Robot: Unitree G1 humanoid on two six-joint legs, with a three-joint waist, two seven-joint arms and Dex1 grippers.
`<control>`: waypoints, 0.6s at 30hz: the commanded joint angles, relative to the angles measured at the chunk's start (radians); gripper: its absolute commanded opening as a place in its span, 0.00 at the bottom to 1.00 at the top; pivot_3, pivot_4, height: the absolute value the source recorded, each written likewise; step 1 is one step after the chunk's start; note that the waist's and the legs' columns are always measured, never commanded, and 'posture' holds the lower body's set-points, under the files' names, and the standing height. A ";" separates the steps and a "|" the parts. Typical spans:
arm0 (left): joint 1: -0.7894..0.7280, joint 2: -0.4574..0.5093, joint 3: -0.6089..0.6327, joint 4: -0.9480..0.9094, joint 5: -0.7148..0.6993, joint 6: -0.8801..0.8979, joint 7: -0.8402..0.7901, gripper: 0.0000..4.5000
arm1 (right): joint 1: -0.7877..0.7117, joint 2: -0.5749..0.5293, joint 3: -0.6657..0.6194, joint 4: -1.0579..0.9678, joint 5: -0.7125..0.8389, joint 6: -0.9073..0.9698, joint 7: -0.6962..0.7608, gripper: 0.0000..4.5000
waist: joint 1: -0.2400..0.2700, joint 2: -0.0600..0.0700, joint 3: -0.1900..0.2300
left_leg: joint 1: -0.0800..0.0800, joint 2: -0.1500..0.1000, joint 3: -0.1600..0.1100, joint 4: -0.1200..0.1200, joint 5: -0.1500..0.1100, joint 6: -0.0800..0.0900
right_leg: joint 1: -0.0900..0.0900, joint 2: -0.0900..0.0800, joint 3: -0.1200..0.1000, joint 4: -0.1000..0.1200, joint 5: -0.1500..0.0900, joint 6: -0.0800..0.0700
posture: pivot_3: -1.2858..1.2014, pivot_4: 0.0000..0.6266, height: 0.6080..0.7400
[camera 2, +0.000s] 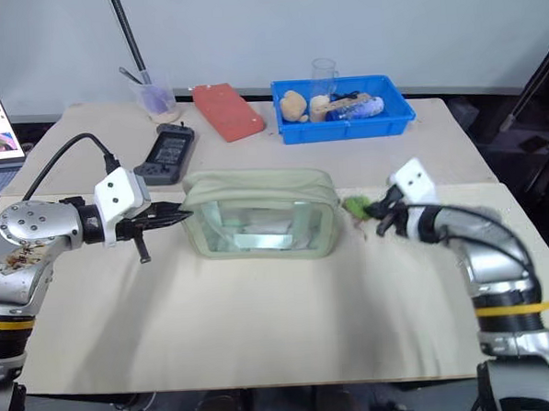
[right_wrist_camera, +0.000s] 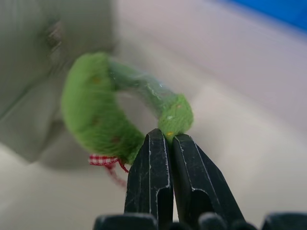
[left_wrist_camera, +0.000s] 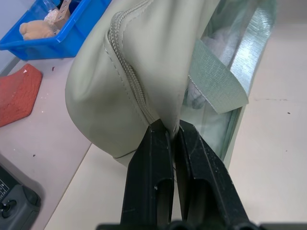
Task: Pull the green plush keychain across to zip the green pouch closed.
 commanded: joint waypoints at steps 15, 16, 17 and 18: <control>-0.006 0.017 0.176 -0.028 -0.187 0.173 -0.019 0.57 | -0.161 -0.179 -0.077 -0.024 0.127 -0.029 0.226 0.61 | 0.001 0.000 0.000 | -0.001 0.000 -0.001 0.000 0.000 0.000 | -0.001 0.000 0.000 -0.001 0.000 0.000 | 0.52 0.24 1.00; -0.014 0.026 0.198 -0.031 -0.217 0.204 -0.026 0.69 | -0.172 -0.205 -0.081 -0.033 0.145 -0.016 0.255 0.69 | 0.000 0.000 0.000 | -0.001 0.000 0.000 0.000 0.000 0.000 | -0.001 0.000 0.000 -0.001 0.000 0.001 | 0.52 0.24 1.00; -0.032 0.042 0.232 -0.028 -0.263 0.253 -0.035 0.79 | -0.193 -0.235 -0.091 -0.051 0.176 0.014 0.288 0.77 | 0.000 0.000 0.000 | -0.001 0.000 0.000 0.000 0.000 0.000 | -0.001 0.000 0.000 -0.002 0.000 0.001 | 0.52 0.24 1.00; -0.046 0.058 0.257 -0.023 -0.297 0.290 -0.045 0.90 | -0.210 -0.257 -0.098 -0.067 0.204 0.041 0.312 0.85 | -0.001 0.000 0.000 | -0.001 0.000 -0.001 0.000 0.000 0.000 | -0.001 0.000 0.000 -0.001 0.000 0.000 | 0.52 0.24 1.00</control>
